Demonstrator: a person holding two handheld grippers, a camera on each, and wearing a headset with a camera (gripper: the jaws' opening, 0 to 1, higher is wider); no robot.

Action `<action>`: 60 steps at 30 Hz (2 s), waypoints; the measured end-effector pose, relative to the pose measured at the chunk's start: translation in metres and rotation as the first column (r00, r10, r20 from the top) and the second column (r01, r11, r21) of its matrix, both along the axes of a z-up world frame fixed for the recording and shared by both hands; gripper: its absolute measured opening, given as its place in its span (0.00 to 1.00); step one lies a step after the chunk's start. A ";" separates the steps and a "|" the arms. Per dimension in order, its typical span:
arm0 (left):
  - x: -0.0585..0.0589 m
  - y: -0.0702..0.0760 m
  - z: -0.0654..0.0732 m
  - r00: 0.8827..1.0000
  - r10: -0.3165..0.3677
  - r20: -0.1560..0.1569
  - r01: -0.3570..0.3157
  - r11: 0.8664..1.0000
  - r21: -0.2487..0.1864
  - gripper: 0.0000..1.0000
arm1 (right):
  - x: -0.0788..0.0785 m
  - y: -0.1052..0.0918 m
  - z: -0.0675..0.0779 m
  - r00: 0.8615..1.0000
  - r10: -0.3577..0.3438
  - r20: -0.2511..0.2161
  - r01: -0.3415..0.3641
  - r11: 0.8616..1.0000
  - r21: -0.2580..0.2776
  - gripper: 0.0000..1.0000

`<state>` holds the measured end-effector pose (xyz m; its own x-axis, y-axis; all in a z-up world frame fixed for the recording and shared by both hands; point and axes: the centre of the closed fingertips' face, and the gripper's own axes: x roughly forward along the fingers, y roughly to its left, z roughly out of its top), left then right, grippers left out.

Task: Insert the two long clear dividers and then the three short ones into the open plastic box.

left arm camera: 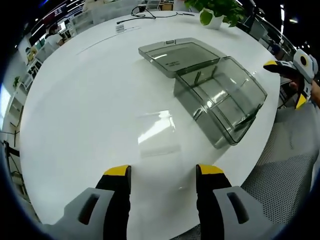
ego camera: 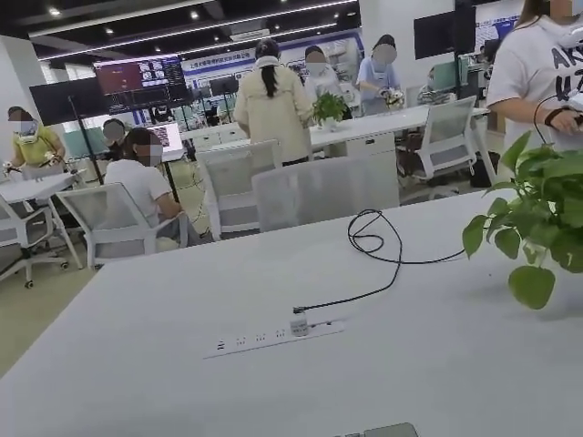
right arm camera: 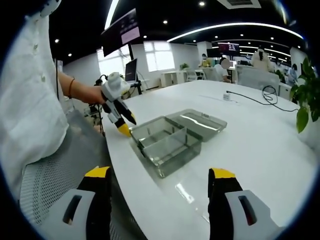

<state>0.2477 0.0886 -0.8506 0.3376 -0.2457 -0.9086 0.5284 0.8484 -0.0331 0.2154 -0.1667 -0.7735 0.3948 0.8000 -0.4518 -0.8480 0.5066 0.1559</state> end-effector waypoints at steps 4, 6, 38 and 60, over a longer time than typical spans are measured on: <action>0.000 0.003 -0.002 1.000 -0.031 -0.001 0.031 0.998 0.054 0.47 | 0.000 -0.002 0.000 1.000 -0.017 -0.002 0.017 1.000 0.009 0.79; 0.001 0.002 -0.001 1.000 -0.020 -0.017 0.020 0.999 0.048 0.45 | 0.000 -0.003 -0.001 1.000 -0.023 -0.001 0.023 1.000 0.009 0.79; -0.001 -0.001 0.001 0.997 -0.057 -0.060 0.059 0.998 0.036 0.31 | -0.004 -0.002 0.001 0.999 -0.046 -0.003 0.046 0.999 0.004 0.76; -0.006 0.003 0.007 0.999 -0.028 -0.029 0.026 0.998 -0.057 0.30 | -0.004 0.002 0.011 0.999 -0.045 -0.007 0.045 0.999 -0.022 0.76</action>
<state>0.2416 0.0915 -0.8431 0.3032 -0.3061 -0.9024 0.5493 0.8300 -0.0969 0.2110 -0.1651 -0.7621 0.4263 0.7714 -0.4724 -0.8232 0.5474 0.1510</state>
